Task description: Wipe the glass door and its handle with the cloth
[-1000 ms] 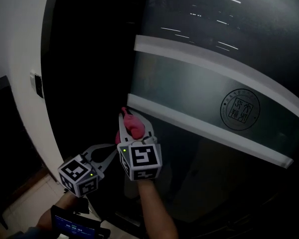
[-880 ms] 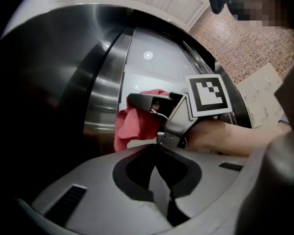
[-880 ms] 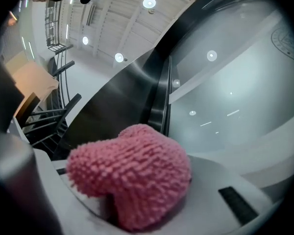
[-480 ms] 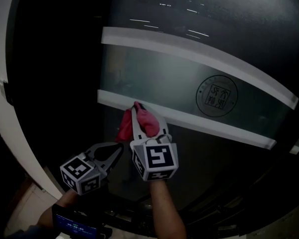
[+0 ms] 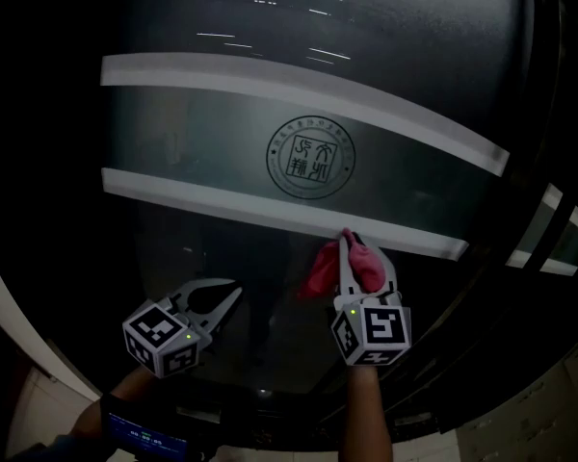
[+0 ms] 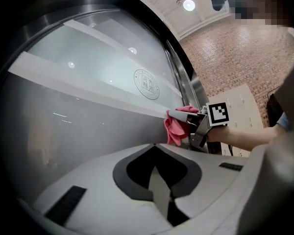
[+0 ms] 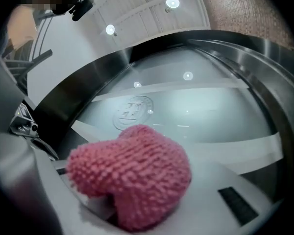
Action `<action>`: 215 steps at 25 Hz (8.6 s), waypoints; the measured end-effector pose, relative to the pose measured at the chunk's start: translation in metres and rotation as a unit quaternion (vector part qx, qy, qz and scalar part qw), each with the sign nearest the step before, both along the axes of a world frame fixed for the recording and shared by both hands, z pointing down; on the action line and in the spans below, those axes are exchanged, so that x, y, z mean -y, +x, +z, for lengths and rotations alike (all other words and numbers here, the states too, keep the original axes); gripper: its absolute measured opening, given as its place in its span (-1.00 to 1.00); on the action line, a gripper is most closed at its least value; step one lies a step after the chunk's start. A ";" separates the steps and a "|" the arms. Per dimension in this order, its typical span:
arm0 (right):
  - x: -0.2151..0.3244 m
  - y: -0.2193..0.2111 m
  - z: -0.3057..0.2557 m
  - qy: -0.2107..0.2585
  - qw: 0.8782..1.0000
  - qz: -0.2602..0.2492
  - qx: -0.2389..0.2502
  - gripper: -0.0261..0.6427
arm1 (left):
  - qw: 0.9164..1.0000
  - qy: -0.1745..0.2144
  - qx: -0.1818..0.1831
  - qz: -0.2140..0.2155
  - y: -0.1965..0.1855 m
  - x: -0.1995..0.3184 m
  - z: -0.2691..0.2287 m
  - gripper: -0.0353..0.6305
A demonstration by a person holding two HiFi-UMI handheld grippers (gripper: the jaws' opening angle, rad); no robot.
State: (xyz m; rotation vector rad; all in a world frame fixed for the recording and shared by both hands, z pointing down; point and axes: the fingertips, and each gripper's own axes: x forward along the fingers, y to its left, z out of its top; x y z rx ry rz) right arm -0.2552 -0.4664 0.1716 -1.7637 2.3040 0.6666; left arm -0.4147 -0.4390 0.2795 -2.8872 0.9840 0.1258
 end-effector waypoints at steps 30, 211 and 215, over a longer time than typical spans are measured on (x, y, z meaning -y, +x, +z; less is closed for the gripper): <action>-0.015 -0.227 0.063 -0.015 0.982 -0.176 0.060 -0.77 | 0.991 0.017 0.013 -0.128 -0.107 0.000 0.022 -0.84; -0.144 0.526 0.064 -0.012 0.999 0.003 0.030 -0.77 | 0.994 -0.009 -0.010 0.106 0.662 -0.152 0.039 -0.85; -0.116 0.521 0.046 -0.006 0.999 -0.043 0.011 -0.77 | 0.998 -0.006 -0.009 0.060 0.658 -0.140 0.037 -0.85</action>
